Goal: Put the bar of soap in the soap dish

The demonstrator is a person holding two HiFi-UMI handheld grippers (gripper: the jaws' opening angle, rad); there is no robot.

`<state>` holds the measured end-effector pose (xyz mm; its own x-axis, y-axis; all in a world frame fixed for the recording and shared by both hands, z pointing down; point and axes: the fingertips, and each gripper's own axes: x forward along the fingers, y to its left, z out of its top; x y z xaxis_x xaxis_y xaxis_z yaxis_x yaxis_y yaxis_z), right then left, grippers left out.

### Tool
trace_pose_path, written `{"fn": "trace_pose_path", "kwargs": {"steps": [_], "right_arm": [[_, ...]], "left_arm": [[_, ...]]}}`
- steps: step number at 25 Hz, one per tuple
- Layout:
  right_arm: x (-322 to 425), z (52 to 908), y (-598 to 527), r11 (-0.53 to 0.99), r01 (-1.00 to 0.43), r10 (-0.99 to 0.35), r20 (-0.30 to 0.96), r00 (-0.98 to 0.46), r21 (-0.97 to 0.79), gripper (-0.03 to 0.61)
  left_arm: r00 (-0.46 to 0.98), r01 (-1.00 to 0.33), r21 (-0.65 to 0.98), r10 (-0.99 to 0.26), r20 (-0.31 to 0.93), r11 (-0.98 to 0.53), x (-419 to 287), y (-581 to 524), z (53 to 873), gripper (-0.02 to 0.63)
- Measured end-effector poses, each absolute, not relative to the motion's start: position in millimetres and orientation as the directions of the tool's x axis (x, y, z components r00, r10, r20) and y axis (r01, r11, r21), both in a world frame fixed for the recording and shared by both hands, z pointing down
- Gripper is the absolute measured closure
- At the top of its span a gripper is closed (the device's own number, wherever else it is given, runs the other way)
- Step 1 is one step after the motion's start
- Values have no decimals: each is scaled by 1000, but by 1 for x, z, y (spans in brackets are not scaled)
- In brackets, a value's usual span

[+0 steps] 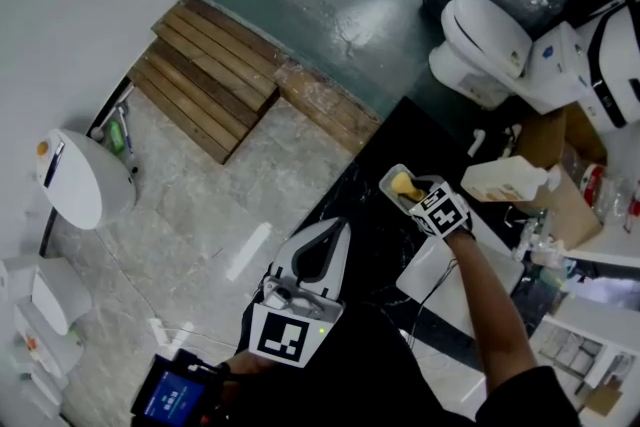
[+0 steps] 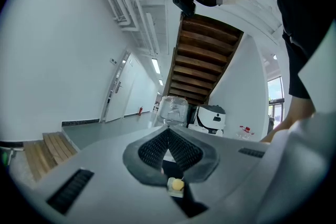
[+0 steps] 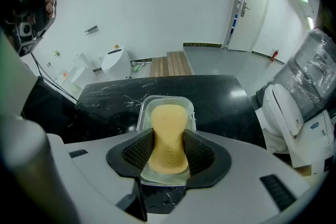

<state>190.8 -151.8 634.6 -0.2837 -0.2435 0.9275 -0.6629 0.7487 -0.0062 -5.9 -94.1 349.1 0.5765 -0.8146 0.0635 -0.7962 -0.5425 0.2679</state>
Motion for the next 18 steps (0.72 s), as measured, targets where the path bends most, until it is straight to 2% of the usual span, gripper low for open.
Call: {"fn": "trace_pose_path", "kwargs": {"steps": [9,18], "right_arm": [[188,627,-152,703,-705,-232,908,-349,-92,394],[191,619,-152,703,-711,-299,897,-324,-23,394]], "left_arm": [[575,-796,275,-815,65,-540,-11,-89,347,614],[575,-795,275,-816,56,-541,-18,-81,343,612]]}}
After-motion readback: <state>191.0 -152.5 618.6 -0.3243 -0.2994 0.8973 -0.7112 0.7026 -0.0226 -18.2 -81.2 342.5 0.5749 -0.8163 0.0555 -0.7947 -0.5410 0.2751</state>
